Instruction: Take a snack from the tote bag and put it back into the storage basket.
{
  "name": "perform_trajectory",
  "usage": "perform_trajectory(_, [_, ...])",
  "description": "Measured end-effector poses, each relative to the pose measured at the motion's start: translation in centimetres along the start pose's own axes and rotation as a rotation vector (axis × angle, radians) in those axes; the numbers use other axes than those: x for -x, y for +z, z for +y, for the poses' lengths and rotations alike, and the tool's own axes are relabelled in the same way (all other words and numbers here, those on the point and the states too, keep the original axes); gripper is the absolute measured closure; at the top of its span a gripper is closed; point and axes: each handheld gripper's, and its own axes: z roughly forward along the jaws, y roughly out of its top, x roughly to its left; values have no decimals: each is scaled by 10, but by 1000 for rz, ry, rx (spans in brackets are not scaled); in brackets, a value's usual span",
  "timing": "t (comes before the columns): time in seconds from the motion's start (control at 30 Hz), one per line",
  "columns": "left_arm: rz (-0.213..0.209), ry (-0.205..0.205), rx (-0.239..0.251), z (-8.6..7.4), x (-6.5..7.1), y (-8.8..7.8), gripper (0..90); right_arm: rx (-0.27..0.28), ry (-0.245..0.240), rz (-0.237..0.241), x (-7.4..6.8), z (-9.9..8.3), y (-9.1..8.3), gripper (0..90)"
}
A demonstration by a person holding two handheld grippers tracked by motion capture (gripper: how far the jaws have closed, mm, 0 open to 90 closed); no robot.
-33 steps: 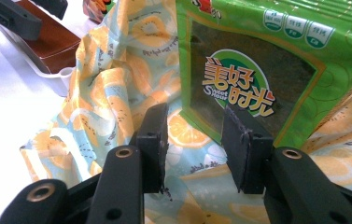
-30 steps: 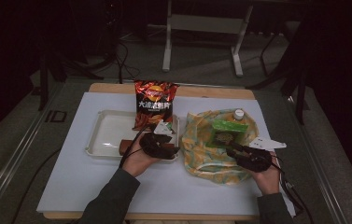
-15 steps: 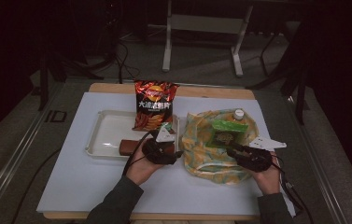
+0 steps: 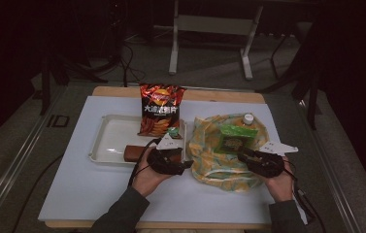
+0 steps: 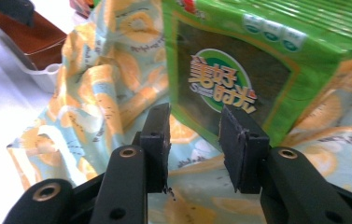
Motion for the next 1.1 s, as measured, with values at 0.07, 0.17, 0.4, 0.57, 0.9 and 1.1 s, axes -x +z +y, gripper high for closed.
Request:
perform_trajectory(0.07, [5,10,-2,-2,1,0,335,-5,6,-1,1,0,0,633])
perform_trajectory(0.17, [-2,8,10,-2,3,-1,303,-7,10,-9,5,1,-4,629])
perform_trajectory(0.4, [-24,16,15,-2,6,0,257,-15,10,-18,9,0,-7,623])
perform_trajectory(0.57, [-34,44,9,-4,11,2,300,-12,15,-31,16,-1,-10,618])
perform_trajectory(0.9, [-80,73,27,-8,18,2,379,-22,7,-30,23,6,-11,609])
perform_trajectory(1.1, [-88,73,27,-13,19,4,412,-26,1,-33,27,15,-13,592])
